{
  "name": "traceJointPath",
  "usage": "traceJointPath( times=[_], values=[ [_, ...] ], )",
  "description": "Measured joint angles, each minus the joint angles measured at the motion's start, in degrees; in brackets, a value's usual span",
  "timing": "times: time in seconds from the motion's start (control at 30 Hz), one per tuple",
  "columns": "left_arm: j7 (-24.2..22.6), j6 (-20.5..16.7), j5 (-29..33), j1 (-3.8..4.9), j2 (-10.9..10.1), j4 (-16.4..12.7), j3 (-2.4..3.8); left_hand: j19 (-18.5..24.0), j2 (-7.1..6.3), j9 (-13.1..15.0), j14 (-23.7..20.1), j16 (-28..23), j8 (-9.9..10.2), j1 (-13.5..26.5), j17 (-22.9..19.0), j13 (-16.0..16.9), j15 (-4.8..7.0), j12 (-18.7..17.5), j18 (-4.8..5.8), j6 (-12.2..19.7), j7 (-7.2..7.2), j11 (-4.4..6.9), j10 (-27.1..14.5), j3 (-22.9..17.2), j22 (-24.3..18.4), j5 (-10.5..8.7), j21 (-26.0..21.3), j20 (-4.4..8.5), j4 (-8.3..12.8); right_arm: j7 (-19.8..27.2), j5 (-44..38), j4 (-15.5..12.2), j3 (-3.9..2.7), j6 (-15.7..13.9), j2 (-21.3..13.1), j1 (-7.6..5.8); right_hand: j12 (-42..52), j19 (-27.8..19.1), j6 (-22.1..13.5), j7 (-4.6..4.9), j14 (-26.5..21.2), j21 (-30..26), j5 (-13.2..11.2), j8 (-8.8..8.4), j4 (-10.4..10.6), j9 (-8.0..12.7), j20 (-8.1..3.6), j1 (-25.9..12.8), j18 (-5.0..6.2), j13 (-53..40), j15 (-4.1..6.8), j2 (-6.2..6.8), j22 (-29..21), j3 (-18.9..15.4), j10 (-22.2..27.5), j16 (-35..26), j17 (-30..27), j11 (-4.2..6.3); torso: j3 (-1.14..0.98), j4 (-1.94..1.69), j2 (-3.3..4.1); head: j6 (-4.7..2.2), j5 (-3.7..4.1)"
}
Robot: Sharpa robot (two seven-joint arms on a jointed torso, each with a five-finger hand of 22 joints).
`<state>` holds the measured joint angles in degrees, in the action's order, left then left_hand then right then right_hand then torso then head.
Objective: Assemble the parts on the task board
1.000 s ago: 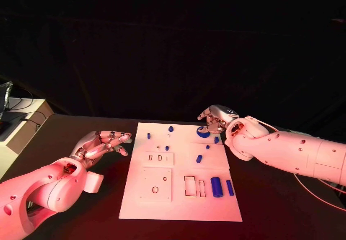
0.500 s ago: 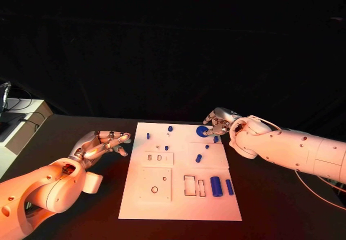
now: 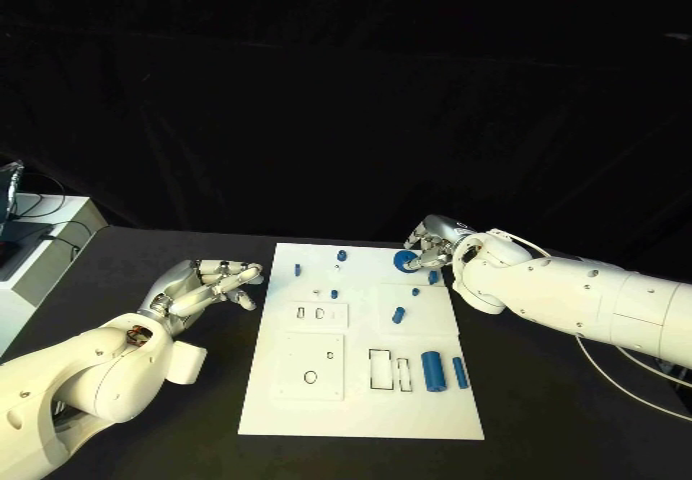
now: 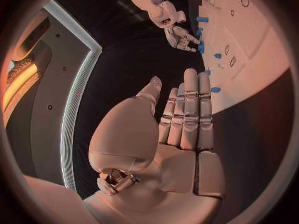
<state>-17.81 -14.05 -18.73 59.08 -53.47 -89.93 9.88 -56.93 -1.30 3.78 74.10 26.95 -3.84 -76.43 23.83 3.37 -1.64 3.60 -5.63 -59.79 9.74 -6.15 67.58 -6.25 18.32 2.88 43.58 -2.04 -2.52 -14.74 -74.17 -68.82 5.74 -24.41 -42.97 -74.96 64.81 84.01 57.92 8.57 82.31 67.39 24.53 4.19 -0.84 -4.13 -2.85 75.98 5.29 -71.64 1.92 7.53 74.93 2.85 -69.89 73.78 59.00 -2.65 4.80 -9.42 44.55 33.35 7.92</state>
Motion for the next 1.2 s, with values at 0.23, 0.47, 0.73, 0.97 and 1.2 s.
traceJointPath(
  times=[0.23,0.47,0.73,0.97,1.2],
  values=[
    [0.02,0.01,-0.09,0.0,-0.05,0.11,0.0,0.0,0.0,0.0,0.0,0.0,0.0,0.0,-0.06,0.0,0.0,0.0,0.0,0.0,0.0,0.0,0.0,0.0,-0.18,0.0,0.36,0.0,0.0,-0.68,-0.06,1.81,0.0,0.31,0.7,0.37,0.0,0.0,0.0,0.0,0.0,0.1,0.31,0.0,0.0,0.0,0.0,-0.26,-0.02,0.02,0.0,-0.26,-0.01,0.0,0.0,0.0,0.12,0.0,-0.02,0.1,-0.02,0.0,-0.03],
    [0.06,0.03,-0.13,0.0,0.01,0.25,0.0,0.0,0.0,0.0,0.0,0.0,0.0,0.0,-0.06,0.0,0.0,0.0,0.0,0.0,0.0,0.0,0.0,0.0,-0.18,0.0,0.36,0.0,0.0,-1.05,0.08,2.7,0.01,0.44,1.43,0.46,0.0,0.0,0.0,0.0,0.0,0.34,0.76,0.0,-0.01,0.01,0.0,-0.44,-0.04,0.05,0.0,-0.44,-0.01,0.01,0.0,0.0,0.27,0.0,-0.03,0.05,-0.04,-0.01,0.03],
    [0.09,0.04,-0.16,0.0,0.11,0.37,0.0,0.0,0.0,0.0,0.0,0.0,0.0,0.0,-0.06,0.0,0.0,0.0,0.0,0.0,0.0,0.0,0.0,0.0,-0.27,0.0,0.36,0.0,0.0,-1.19,0.62,3.94,-0.01,0.62,2.21,0.5,-0.04,0.0,0.0,0.0,0.0,0.55,1.01,0.0,-0.19,0.02,0.0,-0.73,-0.05,0.21,0.0,-0.74,-0.02,0.19,0.0,0.0,0.36,0.0,-0.06,0.08,-0.03,0.11,-0.14],
    [0.12,0.06,-0.19,0.0,0.22,0.47,0.0,0.0,0.0,0.0,0.0,0.0,0.0,0.0,-0.06,0.0,0.0,0.0,0.0,0.0,0.0,0.0,0.0,0.0,-0.27,0.0,0.36,0.0,0.0,-1.18,1.83,5.01,-0.03,1.06,2.85,0.58,-0.83,0.0,0.0,0.0,0.0,0.55,2.38,0.0,-0.19,0.03,0.0,-1.6,-0.06,0.59,0.0,-0.7,-0.02,0.19,0.01,0.0,0.5,-0.01,-0.07,0.08,-0.02,0.3,-0.14],
    [0.16,0.08,-0.2,0.0,0.26,0.55,0.0,0.0,0.0,0.0,0.0,0.0,0.0,0.0,-0.12,0.0,0.0,0.0,0.0,0.0,0.0,0.0,0.0,0.0,-0.38,0.0,0.36,0.0,0.0,-1.06,4.15,5.7,-0.12,2.27,3.11,0.51,-0.83,0.0,-0.39,0.19,0.0,0.55,4.84,-0.02,-0.53,0.09,0.0,-2.34,-0.08,0.67,0.0,-1.43,-0.02,0.02,0.44,0.0,0.66,0.0,-0.05,0.09,-0.02,0.44,-0.27]
  ],
)
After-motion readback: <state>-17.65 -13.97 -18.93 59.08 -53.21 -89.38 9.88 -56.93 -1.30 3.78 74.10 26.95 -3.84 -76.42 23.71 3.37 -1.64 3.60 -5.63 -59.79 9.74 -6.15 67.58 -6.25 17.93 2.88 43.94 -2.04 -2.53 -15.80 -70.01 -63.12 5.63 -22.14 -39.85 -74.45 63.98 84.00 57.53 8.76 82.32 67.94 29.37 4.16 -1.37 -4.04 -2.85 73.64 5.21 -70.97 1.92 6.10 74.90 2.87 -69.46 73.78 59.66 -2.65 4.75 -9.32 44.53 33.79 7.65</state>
